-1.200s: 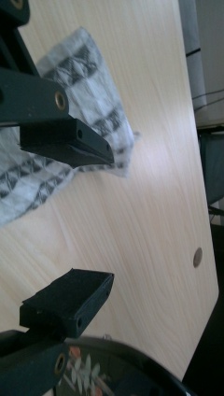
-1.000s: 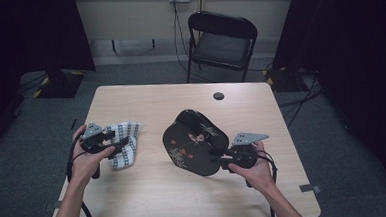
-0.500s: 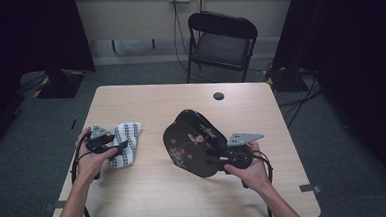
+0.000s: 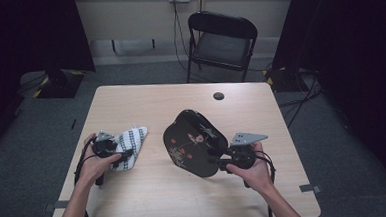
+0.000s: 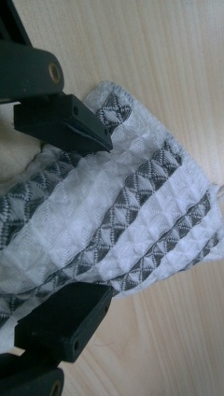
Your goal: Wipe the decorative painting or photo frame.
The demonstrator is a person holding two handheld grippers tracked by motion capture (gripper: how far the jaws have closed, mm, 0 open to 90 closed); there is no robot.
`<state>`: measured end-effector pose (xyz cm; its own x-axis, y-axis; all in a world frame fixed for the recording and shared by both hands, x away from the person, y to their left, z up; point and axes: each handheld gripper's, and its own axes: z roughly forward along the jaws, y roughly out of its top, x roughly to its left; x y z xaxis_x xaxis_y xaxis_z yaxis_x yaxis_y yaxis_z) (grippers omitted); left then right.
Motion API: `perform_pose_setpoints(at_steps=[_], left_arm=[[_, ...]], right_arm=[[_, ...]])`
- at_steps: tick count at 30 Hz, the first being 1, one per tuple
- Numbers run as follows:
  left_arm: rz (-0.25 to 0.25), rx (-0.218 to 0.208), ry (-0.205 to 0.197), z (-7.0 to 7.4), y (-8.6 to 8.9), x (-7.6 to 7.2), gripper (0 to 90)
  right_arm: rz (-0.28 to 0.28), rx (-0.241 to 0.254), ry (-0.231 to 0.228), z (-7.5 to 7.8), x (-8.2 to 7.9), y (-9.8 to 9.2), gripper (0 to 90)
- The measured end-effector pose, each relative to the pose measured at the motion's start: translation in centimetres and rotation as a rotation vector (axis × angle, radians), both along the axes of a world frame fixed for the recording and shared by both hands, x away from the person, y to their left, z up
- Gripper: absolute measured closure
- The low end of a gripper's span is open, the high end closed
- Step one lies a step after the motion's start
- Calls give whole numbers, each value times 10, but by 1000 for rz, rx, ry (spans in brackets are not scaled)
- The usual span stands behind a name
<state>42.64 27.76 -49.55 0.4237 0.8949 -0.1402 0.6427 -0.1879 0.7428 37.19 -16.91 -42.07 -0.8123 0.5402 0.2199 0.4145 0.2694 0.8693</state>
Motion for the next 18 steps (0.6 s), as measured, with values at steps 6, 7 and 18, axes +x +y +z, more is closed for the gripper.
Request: perform_pose_setpoints(at_steps=[6,7,18], left_arm=[[-20,53,-2,0,-6,1,184],[-26,66,-12,-1,-7,1,168],[-79,61,-63,-4,-10,-5,301]], right_arm=[[-4,-8,-1,-1,2,1,565],[-6,-7,1,-1,3,1,564],[0,2,12,-1,2,1,597]])
